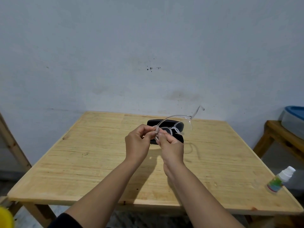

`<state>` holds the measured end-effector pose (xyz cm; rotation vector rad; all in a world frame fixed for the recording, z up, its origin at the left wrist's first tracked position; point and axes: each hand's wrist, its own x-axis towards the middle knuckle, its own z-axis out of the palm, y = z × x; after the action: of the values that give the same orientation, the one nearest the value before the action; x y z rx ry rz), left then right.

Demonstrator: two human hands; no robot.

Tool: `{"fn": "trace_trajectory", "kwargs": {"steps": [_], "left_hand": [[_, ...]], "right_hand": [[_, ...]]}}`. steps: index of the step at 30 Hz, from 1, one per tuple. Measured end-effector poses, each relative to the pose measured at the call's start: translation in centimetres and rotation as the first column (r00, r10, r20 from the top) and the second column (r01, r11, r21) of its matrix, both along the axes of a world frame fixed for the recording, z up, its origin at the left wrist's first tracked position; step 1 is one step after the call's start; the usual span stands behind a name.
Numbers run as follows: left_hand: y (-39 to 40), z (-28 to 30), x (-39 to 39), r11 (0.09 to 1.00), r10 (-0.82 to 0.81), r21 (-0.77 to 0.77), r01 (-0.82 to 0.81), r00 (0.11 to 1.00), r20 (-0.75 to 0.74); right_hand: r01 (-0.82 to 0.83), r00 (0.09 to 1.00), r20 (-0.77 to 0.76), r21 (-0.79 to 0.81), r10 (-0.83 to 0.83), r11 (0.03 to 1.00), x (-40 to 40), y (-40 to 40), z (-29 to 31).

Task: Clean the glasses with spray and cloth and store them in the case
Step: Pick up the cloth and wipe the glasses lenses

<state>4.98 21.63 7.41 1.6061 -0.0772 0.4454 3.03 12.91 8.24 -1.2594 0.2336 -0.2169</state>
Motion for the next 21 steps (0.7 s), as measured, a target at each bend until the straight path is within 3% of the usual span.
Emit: {"fn": "trace_trajectory", "kwargs": {"steps": [7,11,15,18,21], "left_hand": [[1.1,-0.1,0.1,1.0,0.005,0.014,-0.004,1.0,-0.028],[1.2,0.0,0.1,0.999,0.031,0.032,-0.031,0.999,-0.015],[0.9,0.0,-0.1,0.998,0.037,0.042,-0.036,0.999,-0.016],[0.3,-0.2,-0.4,0.995,0.036,0.09,-0.036,0.999,0.0],[-0.3,-0.2,-0.8,0.994,0.018,0.112,-0.019,1.0,0.016]], "right_hand": [[-0.168,0.986,-0.033,-0.271,0.165,0.948,-0.1,-2.1,0.5],[-0.075,0.994,0.04,-0.455,0.104,0.887,-0.2,-2.4,0.4],[0.146,0.989,0.083,-0.452,-0.121,0.88,-0.4,-2.0,0.0],[0.297,0.955,0.074,-0.3,-0.288,0.907,-0.2,-0.8,-0.8],[0.335,0.942,0.064,-0.182,-0.329,0.924,0.4,0.3,-1.1]]}}
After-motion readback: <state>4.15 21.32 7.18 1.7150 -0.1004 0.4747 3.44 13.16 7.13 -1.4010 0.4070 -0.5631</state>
